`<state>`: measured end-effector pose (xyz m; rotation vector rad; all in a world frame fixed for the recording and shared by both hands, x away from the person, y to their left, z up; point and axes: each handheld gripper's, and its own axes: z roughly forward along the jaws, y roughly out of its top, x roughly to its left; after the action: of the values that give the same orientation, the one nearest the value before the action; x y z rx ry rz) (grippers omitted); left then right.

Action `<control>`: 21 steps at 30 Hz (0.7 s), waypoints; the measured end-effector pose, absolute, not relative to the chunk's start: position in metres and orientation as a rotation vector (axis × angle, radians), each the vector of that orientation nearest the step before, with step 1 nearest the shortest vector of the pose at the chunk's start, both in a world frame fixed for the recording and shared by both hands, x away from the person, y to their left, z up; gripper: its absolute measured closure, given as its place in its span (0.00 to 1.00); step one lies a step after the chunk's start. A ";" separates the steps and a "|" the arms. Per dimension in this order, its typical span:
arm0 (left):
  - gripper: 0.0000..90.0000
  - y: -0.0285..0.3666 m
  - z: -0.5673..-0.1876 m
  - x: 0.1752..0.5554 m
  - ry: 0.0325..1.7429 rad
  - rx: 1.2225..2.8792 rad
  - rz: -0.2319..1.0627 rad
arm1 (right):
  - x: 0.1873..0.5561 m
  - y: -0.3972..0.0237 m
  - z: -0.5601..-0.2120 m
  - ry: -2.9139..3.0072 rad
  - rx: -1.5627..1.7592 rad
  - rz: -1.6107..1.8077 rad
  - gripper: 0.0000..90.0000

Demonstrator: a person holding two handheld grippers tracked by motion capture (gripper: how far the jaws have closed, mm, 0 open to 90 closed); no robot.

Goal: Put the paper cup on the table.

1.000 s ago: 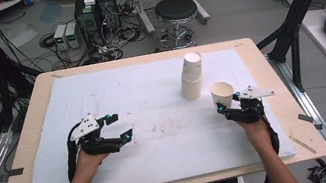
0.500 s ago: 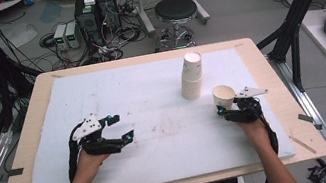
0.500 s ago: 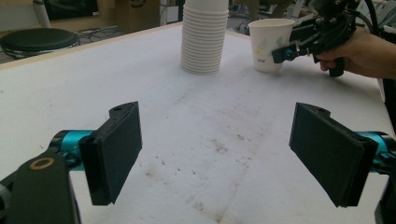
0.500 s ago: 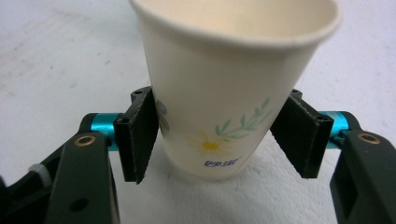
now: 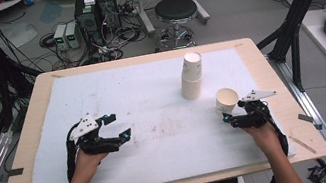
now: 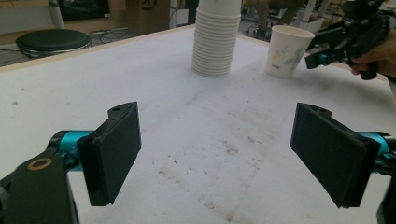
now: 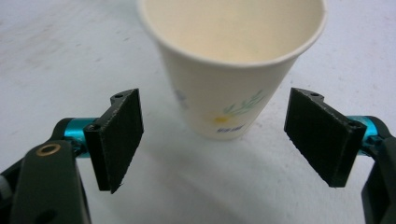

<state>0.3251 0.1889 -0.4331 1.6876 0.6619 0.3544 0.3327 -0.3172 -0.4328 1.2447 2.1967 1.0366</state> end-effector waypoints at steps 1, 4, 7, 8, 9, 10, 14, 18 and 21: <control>0.18 0.190 -0.433 0.325 0.667 1.683 0.353 | 0.328 -0.317 -0.430 2.210 1.235 1.035 0.22; 0.18 0.192 -0.432 0.325 0.674 1.664 0.358 | 0.316 -0.316 -0.420 2.245 1.167 1.051 0.22; 0.18 0.194 -0.430 0.325 0.677 1.655 0.370 | 0.305 -0.314 -0.410 2.229 1.118 1.099 0.22; 0.18 0.194 -0.429 0.325 0.673 1.653 0.370 | 0.301 -0.313 -0.407 2.220 1.088 1.142 0.22; 0.18 0.193 -0.428 0.325 0.667 1.648 0.370 | 0.298 -0.312 -0.404 2.216 1.066 1.186 0.22; 0.18 0.193 -0.427 0.325 0.663 1.639 0.371 | 0.295 -0.310 -0.401 2.205 1.038 1.233 0.22; 0.18 0.191 -0.421 0.323 0.624 1.606 0.376 | 0.287 -0.302 -0.394 2.170 0.920 1.400 0.22; 0.18 0.191 -0.417 0.320 0.609 1.590 0.392 | 0.284 -0.297 -0.389 2.155 0.838 1.463 0.22; 0.18 0.193 -0.417 0.320 0.621 1.587 0.402 | 0.283 -0.294 -0.388 2.143 0.826 1.487 0.22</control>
<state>0.3204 0.1926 -0.4174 1.5867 0.6206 0.4019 0.2829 -0.2937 -0.3878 0.8256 2.1433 1.4870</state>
